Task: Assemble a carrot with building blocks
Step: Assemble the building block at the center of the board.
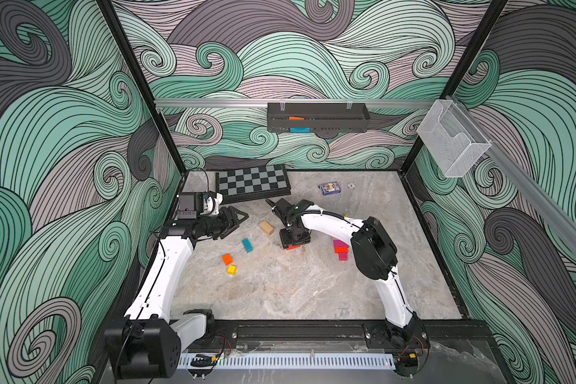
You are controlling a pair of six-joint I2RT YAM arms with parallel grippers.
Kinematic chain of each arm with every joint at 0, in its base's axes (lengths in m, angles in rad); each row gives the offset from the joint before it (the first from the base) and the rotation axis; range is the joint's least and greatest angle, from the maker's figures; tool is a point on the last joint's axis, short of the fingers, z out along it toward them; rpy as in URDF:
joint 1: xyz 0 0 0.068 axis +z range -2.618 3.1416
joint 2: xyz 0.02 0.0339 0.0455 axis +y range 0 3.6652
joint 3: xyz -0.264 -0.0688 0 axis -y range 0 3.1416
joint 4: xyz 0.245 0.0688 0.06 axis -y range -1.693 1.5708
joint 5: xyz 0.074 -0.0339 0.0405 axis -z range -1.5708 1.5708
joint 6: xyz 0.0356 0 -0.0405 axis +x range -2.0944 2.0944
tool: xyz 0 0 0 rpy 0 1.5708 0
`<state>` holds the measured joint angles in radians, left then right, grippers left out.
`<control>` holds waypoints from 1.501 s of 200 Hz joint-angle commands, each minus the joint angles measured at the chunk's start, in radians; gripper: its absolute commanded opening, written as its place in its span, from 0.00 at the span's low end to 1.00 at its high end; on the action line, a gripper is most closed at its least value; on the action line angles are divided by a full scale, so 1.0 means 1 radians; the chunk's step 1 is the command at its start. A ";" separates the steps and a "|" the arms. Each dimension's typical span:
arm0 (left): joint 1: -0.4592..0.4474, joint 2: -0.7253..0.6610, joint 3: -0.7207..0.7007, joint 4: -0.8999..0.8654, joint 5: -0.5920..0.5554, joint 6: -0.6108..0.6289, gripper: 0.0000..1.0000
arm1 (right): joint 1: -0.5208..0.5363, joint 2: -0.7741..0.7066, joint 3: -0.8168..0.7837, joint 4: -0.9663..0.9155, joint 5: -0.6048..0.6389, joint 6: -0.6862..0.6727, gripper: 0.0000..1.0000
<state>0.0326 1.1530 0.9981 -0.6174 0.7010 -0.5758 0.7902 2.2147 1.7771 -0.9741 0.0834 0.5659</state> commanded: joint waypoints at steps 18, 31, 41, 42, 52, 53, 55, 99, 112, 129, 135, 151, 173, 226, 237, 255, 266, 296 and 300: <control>0.004 0.014 0.045 0.019 0.027 0.014 0.61 | -0.031 0.002 0.014 0.001 0.001 0.109 0.17; 0.003 0.016 0.046 0.017 0.027 0.016 0.61 | -0.041 0.002 0.000 0.029 -0.012 0.125 0.17; 0.004 0.017 0.047 0.016 0.026 0.016 0.61 | -0.047 0.010 0.003 0.036 -0.021 0.129 0.17; 0.004 0.018 0.047 0.016 0.026 0.015 0.61 | -0.048 0.011 0.004 0.036 -0.022 0.129 0.17; 0.004 0.021 0.047 0.017 0.026 0.018 0.61 | -0.052 0.021 0.013 0.036 -0.025 0.129 0.17; 0.004 0.021 0.047 0.017 0.025 0.018 0.61 | -0.052 0.023 0.013 0.036 -0.025 0.129 0.17; 0.003 0.022 0.047 0.017 0.026 0.017 0.61 | -0.052 0.025 0.014 0.037 -0.025 0.130 0.17; 0.002 0.035 0.050 0.022 0.024 0.015 0.61 | -0.066 0.049 0.024 0.055 -0.022 0.146 0.17; 0.002 0.039 0.051 0.022 0.024 0.016 0.61 | -0.071 0.054 0.028 0.059 -0.024 0.148 0.17; 0.003 0.045 0.053 0.024 0.024 0.015 0.61 | -0.072 0.059 0.034 0.061 -0.016 0.150 0.17; 0.002 0.046 0.054 0.025 0.024 0.016 0.61 | -0.072 0.062 0.036 0.060 -0.013 0.154 0.17; 0.001 0.048 0.056 0.027 0.025 0.015 0.61 | -0.071 0.065 0.037 0.060 0.005 0.162 0.17; 0.001 0.050 0.055 0.028 0.024 0.015 0.61 | -0.077 0.064 0.032 0.061 0.034 0.173 0.17; 0.000 0.053 0.053 0.034 0.022 0.013 0.61 | -0.087 0.079 0.042 0.064 0.054 0.170 0.18; -0.001 0.054 0.053 0.034 0.023 0.013 0.61 | -0.088 0.087 0.052 0.064 0.046 0.164 0.18; 0.000 0.055 0.053 0.034 0.022 0.012 0.61 | -0.088 0.094 0.064 0.064 0.034 0.161 0.18; -0.001 0.055 0.053 0.036 0.023 0.013 0.61 | -0.088 0.097 0.065 0.064 0.028 0.160 0.19; -0.002 0.057 0.050 0.040 0.023 0.011 0.61 | -0.087 0.093 0.054 0.063 0.028 0.160 0.21; -0.003 0.057 0.050 0.039 0.022 0.010 0.61 | -0.088 0.092 0.051 0.065 0.029 0.161 0.22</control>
<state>0.0326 1.2030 1.0153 -0.5968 0.7078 -0.5758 0.7071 2.2742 1.8427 -0.9012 0.1226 0.7105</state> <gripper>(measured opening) 0.609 0.626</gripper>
